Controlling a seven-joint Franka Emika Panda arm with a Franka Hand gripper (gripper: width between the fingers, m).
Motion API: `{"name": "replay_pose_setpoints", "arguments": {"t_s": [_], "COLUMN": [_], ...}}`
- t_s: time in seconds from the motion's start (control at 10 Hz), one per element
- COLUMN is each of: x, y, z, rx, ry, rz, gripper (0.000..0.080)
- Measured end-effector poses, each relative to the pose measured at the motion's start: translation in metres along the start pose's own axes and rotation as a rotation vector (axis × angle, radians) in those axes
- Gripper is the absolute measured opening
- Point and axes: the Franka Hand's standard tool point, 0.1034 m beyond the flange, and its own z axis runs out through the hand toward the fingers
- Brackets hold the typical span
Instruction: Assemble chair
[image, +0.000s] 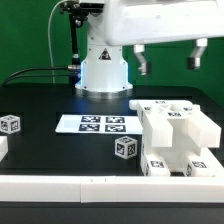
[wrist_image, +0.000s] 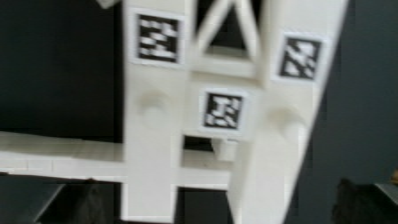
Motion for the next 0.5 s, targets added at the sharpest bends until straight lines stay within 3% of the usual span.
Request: {"name": "replay_pose_setpoints", "arguments": {"t_s": [0.1, 0.2, 0.3, 0.4, 0.5], "x": [-0.008, -0.011, -0.014, -0.015, -0.015], "y": [0.022, 0.034, 0.036, 0.022, 0.023], "z": [0.003, 0.008, 0.011, 0.011, 0.011], "rx": [0.012, 0.013, 0.007, 0.003, 0.004], "ry": [-0.017, -0.027, -0.031, -0.025, -0.025], "rz": [-0.007, -0.025, 0.057, 0.107, 0.076], "gripper": [0.0649, 0.0649, 0.0649, 0.0649, 0.0649]}}
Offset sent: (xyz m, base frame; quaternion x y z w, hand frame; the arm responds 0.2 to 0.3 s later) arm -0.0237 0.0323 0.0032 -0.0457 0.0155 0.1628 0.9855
